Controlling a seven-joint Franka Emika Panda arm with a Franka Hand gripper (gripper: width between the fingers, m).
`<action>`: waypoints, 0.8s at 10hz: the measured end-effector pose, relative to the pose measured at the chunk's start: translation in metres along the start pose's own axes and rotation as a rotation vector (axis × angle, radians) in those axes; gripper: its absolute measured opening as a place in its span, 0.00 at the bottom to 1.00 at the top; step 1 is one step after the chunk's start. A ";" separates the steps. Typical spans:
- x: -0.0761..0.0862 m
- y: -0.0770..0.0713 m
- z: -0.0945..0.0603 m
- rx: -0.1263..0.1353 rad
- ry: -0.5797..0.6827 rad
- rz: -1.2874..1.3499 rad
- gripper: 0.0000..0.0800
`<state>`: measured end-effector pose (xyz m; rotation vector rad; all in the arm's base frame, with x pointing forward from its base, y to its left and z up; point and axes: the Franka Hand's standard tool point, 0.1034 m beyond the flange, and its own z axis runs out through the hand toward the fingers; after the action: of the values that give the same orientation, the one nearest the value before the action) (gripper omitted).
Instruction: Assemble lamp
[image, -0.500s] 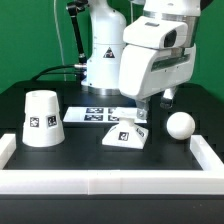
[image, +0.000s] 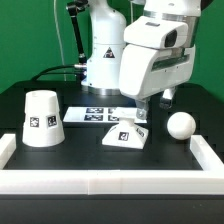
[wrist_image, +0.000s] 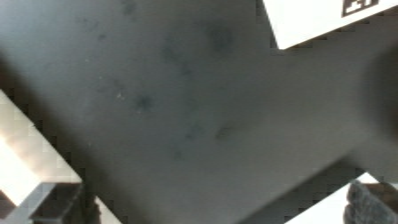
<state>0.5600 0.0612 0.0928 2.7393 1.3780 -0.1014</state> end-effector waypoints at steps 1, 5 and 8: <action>0.000 0.000 0.000 0.000 0.000 0.000 0.87; -0.038 -0.014 0.013 -0.019 0.036 0.124 0.87; -0.042 -0.016 0.014 -0.002 0.043 0.329 0.87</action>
Offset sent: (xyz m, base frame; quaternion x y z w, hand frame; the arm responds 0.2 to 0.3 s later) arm -0.0446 -0.0347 -0.0090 -0.0501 0.0185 0.0512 0.9973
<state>0.5212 0.0359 0.0821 2.9363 0.9146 -0.0213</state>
